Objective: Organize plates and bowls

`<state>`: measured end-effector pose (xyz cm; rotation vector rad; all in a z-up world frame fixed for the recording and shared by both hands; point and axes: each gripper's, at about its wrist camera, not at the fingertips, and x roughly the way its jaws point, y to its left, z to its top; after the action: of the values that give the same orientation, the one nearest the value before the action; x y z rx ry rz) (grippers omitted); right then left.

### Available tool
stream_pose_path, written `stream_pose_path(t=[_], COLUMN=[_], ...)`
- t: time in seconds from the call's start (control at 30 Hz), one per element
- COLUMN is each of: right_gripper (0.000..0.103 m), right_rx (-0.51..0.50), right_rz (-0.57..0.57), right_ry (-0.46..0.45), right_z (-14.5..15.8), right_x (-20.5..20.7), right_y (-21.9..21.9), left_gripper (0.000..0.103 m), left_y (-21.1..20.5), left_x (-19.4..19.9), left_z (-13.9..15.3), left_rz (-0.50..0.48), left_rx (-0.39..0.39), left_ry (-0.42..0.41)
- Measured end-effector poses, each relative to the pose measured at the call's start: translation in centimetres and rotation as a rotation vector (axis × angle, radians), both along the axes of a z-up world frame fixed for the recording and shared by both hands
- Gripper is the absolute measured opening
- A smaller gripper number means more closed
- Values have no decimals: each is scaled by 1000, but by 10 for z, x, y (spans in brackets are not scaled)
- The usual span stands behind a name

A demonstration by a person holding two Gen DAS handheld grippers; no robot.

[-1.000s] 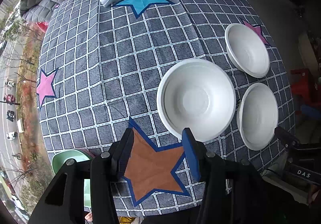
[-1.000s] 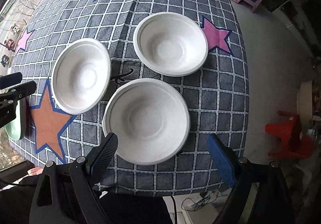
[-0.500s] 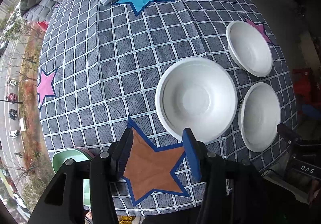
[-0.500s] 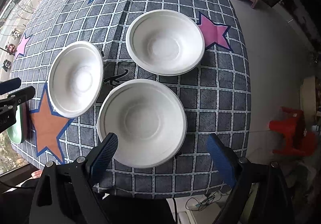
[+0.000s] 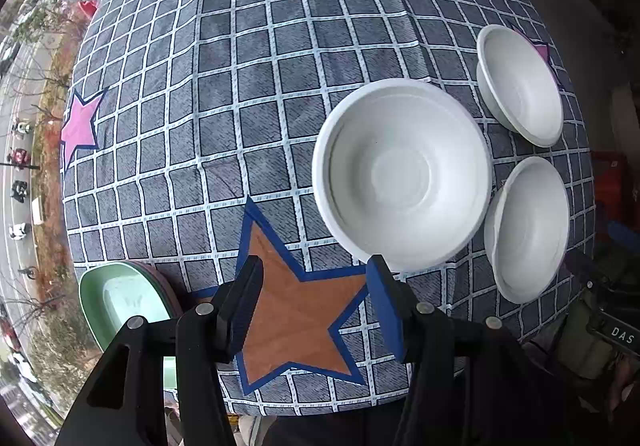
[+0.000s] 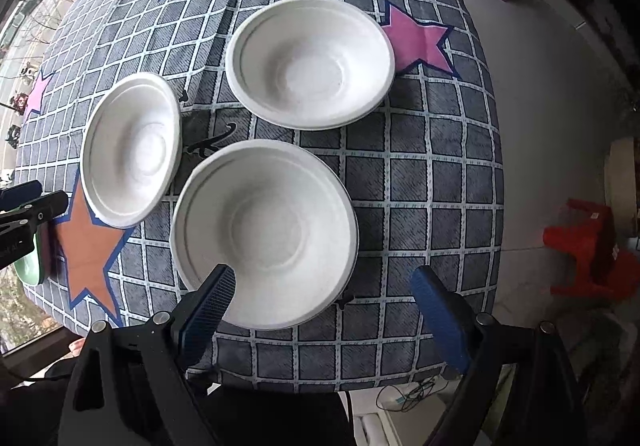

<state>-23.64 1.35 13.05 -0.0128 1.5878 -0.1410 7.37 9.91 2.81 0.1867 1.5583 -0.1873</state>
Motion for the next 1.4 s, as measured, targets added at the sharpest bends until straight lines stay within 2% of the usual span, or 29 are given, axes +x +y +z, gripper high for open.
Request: stream_pose_path(t=[0.17,0.63,1.07,1.23,1.4], right_gripper=[91,91,91,91,91], right_rx=[7,16,36,59,95], right_rz=[3,30,76,110,193], right_ry=[7,15,40,50,54], right_z=[-3,-9,-18,-25,-37], right_x=[-2,-2,-4,-5,-5], right_y=[-4,-11,-21,-23,-20], left_gripper=[59,60,60,60,60], left_y=[-9,-15,-32,-43,-69], left_x=[-3,-7,-27,-42,-56], left_z=[2,2,-11,-19,-30], left_rz=[-18,21,53,72,30], left_rx=[10,11,-4,-57,-134], left_ry=[-6,3,37,61,86])
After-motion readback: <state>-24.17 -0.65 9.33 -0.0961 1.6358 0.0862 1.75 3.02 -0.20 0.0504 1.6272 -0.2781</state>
